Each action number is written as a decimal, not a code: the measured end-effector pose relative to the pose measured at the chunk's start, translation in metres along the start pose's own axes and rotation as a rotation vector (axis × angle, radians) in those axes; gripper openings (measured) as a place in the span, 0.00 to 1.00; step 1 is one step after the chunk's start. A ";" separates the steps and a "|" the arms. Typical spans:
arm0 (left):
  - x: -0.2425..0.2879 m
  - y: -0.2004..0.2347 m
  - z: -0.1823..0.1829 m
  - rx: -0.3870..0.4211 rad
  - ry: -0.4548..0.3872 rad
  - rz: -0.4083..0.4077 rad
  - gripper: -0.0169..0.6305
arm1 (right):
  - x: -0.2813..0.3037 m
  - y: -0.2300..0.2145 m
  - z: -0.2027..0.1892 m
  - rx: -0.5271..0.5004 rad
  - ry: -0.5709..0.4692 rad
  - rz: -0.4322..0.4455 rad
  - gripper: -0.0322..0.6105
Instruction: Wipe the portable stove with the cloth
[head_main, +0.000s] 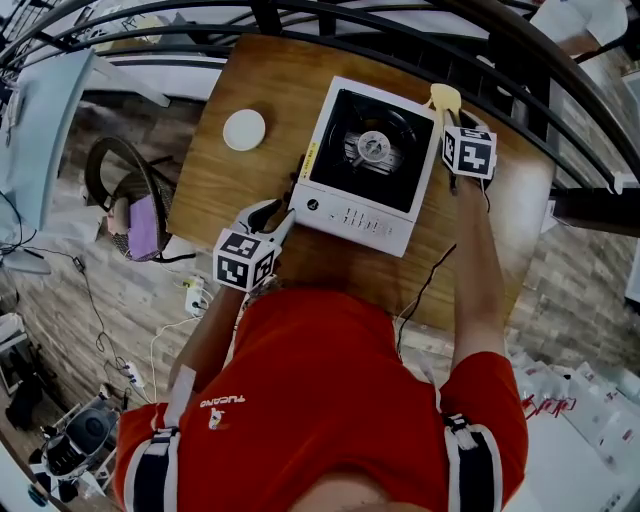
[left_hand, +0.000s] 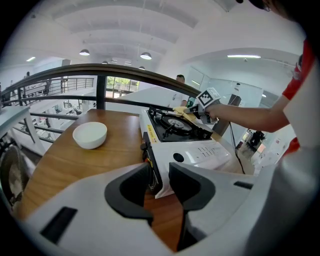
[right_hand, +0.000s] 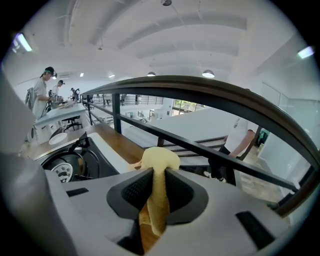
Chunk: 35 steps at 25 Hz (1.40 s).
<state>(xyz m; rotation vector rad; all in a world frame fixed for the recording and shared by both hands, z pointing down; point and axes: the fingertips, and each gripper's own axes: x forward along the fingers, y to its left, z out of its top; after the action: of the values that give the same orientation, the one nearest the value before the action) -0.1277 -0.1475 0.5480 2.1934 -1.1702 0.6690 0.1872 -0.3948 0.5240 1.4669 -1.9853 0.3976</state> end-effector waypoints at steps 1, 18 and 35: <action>0.000 0.000 0.000 -0.001 0.000 0.000 0.22 | 0.001 0.001 0.003 -0.023 0.003 0.008 0.18; -0.002 -0.001 0.000 -0.012 -0.013 0.008 0.22 | 0.029 0.076 0.049 -0.262 0.082 0.209 0.18; -0.003 -0.002 0.002 -0.019 -0.018 0.006 0.22 | 0.061 0.179 0.096 -0.399 0.056 0.358 0.18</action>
<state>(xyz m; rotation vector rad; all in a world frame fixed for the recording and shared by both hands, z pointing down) -0.1271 -0.1461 0.5446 2.1851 -1.1880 0.6387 -0.0208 -0.4362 0.5128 0.8497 -2.1320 0.1712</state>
